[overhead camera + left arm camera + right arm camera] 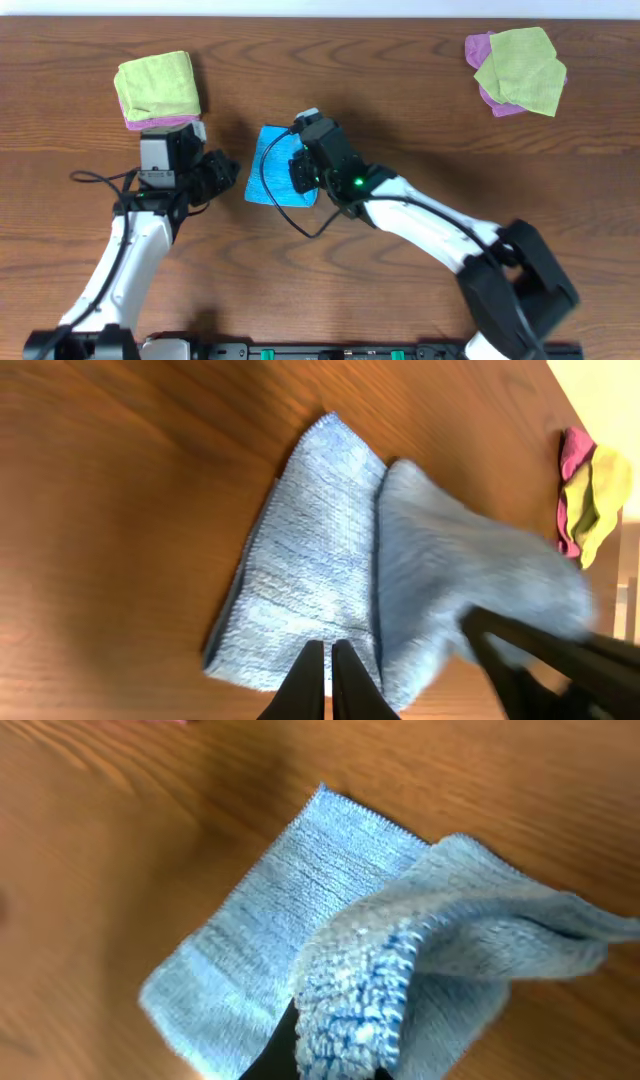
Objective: Fold the cloth
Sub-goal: 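Fold the strip's right end over toward the left with the right gripper, then release the folded blue cloth and retract the right gripper to rest, then grasp the folded blue cloth's edge with the left gripper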
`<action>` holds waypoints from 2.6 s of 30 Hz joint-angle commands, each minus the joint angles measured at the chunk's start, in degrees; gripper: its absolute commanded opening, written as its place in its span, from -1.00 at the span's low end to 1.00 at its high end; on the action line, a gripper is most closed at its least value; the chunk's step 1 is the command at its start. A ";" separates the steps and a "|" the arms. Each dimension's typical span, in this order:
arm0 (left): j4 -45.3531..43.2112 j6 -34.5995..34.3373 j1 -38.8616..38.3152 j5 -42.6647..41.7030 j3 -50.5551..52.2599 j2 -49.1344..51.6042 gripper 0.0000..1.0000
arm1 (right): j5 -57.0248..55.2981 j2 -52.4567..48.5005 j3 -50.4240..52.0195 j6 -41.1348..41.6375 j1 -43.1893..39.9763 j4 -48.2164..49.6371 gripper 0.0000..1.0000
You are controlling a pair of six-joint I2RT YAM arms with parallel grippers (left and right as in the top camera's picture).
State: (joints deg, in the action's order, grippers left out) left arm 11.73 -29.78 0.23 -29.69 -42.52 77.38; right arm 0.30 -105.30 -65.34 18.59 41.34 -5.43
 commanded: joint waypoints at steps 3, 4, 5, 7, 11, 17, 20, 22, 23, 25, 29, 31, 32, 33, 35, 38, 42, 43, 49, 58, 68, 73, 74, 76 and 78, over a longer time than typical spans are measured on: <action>3.15 2.25 1.70 0.24 -1.22 -2.58 -0.88 | 0.59 -6.21 -7.61 -2.01 0.76 -1.31 -0.97; 3.50 2.58 1.90 0.24 -1.22 -2.82 -0.89 | 1.07 -7.02 -8.55 -2.05 0.90 -1.77 -0.97; 3.96 2.62 2.16 0.26 -1.22 -3.15 -0.89 | 1.68 -7.98 -9.62 -2.62 1.22 -2.23 -0.98; 4.33 2.80 2.73 0.26 -1.22 -3.63 -0.88 | 1.68 -9.16 -10.67 -2.86 2.01 -2.93 -0.98; 4.42 2.80 3.89 0.20 -1.22 -4.26 -0.88 | 1.66 -9.49 -10.78 -3.26 4.04 -3.87 -0.98; 4.44 2.78 5.16 -0.37 -1.53 -4.44 -0.88 | 1.66 -9.84 -10.78 -4.37 6.45 -5.64 -0.97; 4.52 2.78 5.25 -0.39 -2.05 -4.44 -0.88 | 1.66 -10.14 -10.78 -4.39 7.15 -6.69 -0.94; 4.57 2.78 5.25 -0.42 -2.58 -4.46 -0.88 | 1.66 -10.14 -10.78 -4.55 7.63 -6.75 -0.42; 4.57 2.80 5.25 -0.42 -2.86 -4.46 -0.88 | 1.66 -10.14 -10.78 -4.55 7.89 -6.47 -0.23; 4.83 2.80 5.38 -0.44 -3.41 -4.46 -0.88 | 1.70 -10.12 -10.78 -4.52 8.39 -6.10 0.64; 4.90 2.80 5.40 -0.44 -3.52 -4.46 -0.88 | 1.90 -9.18 -10.80 -3.96 9.29 -6.43 0.99; 4.94 2.78 5.40 -0.46 -3.52 -4.46 -0.88 | 2.10 -6.62 -10.80 -2.69 9.35 -6.75 0.99; 4.94 2.78 5.40 -0.70 -3.52 -4.46 -0.86 | 2.10 -5.35 -10.80 -2.67 9.25 -6.82 0.98; 4.94 2.78 5.40 -0.98 -3.52 -4.46 -0.81 | 2.08 -3.89 -10.80 -2.60 9.07 -7.15 0.99; 4.94 2.78 5.40 -1.97 -3.52 -4.46 -0.61 | 2.08 -0.63 -10.80 -2.27 8.41 -8.50 0.98; 4.96 2.75 5.40 -3.74 -3.52 -4.46 -0.08 | 1.18 5.14 -10.80 -2.32 7.02 -13.38 0.98; 5.01 2.29 5.40 -6.27 -3.52 -4.46 0.21 | -4.20 13.57 -10.80 1.88 3.67 -25.83 0.98; 5.25 1.64 5.40 -6.64 -3.52 -4.46 0.33 | -5.01 15.54 -10.78 2.84 2.86 -28.70 0.98; 10.82 -0.46 5.40 -7.56 -2.36 -4.44 0.83 | -7.13 29.55 -7.63 3.69 -2.29 -45.42 0.96; -3.87 -12.15 4.96 -11.89 12.00 -4.37 0.94 | -10.01 61.88 12.92 16.39 -2.71 -47.06 0.99; -20.26 -29.59 -0.74 -4.48 20.68 -1.77 0.90 | -9.90 78.51 19.28 20.63 -2.71 -47.76 0.98; -26.25 -34.21 -4.90 -2.73 20.65 3.76 0.90 | -9.75 78.51 19.28 22.58 -2.71 -47.71 0.99; -27.71 -35.15 -5.29 -2.43 20.68 5.03 0.90 | -9.38 78.51 19.28 22.58 -2.71 -47.71 0.99; -30.18 -36.48 -5.62 -2.23 20.65 7.45 0.90 | -8.28 78.51 19.28 22.58 -2.71 -47.74 0.98; -31.91 -36.74 -5.64 -2.23 20.65 9.46 0.90 | -7.32 78.51 19.28 22.60 -2.71 -47.74 0.98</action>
State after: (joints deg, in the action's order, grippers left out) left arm -20.05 -64.10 -5.13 -34.11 -22.20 83.85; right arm -8.32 -26.94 -46.63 40.07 38.92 -52.95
